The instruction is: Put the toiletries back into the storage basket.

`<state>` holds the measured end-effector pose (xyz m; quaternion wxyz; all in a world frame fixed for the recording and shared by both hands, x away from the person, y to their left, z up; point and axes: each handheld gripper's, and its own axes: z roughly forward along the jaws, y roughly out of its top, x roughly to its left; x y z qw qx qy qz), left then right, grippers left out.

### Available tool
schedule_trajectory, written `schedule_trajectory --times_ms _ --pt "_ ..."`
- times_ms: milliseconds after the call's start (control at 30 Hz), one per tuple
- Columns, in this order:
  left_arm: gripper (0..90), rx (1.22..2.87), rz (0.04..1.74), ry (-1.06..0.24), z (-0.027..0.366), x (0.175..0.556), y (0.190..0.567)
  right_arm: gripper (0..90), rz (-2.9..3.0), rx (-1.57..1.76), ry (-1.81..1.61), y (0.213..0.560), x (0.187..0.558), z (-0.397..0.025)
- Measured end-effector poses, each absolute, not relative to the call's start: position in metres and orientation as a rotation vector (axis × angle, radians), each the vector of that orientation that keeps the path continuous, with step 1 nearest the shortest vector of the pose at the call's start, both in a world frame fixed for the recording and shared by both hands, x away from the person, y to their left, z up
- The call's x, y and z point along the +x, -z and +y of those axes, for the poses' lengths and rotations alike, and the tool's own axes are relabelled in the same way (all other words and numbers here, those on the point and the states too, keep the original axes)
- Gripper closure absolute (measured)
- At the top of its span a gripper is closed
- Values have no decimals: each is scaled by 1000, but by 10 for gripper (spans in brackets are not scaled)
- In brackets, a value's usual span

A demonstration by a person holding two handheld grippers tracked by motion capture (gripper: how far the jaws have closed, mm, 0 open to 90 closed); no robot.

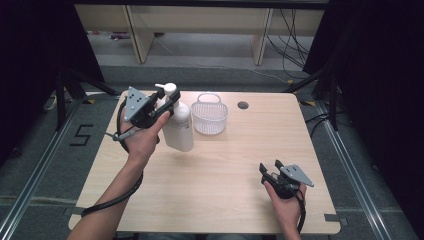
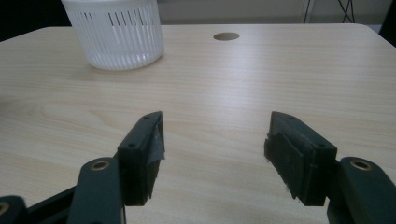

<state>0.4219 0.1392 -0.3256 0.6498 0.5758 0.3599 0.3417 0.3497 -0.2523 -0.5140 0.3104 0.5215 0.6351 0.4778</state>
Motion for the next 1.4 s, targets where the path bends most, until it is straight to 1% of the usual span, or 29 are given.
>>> schedule_trajectory --times_ms 900,933,967,1000,1167,1200,1233,1333,1367,1400 --pt "592 1296 811 -783 130 435 315 376 1680 1365 -1250 514 350 -253" --pt "592 1296 800 -799 130 436 314 376 1680 1365 -1250 514 350 -253" --pt "592 1298 809 -783 129 436 313 376 1678 1376 -1255 514 350 -252" --pt "592 1298 797 -800 129 437 313 376 1678 1376 -1255 514 350 -252" --pt "592 1294 805 -784 127 438 311 375 1685 1365 -1250 514 350 -254" --pt "592 1296 792 -801 127 439 310 375 1684 1364 -1249 514 350 -254" --pt "592 1294 804 -783 126 439 310 375 1687 1361 -1252 514 350 -254" --pt "592 1296 792 -800 126 441 308 375 1691 1368 -1239 513 349 -254" --pt "592 1295 803 -783 125 440 308 375 1679 1361 -1251 514 350 -253" --pt "592 1295 792 -798 125 442 307 375 1679 1361 -1251 514 350 -253"
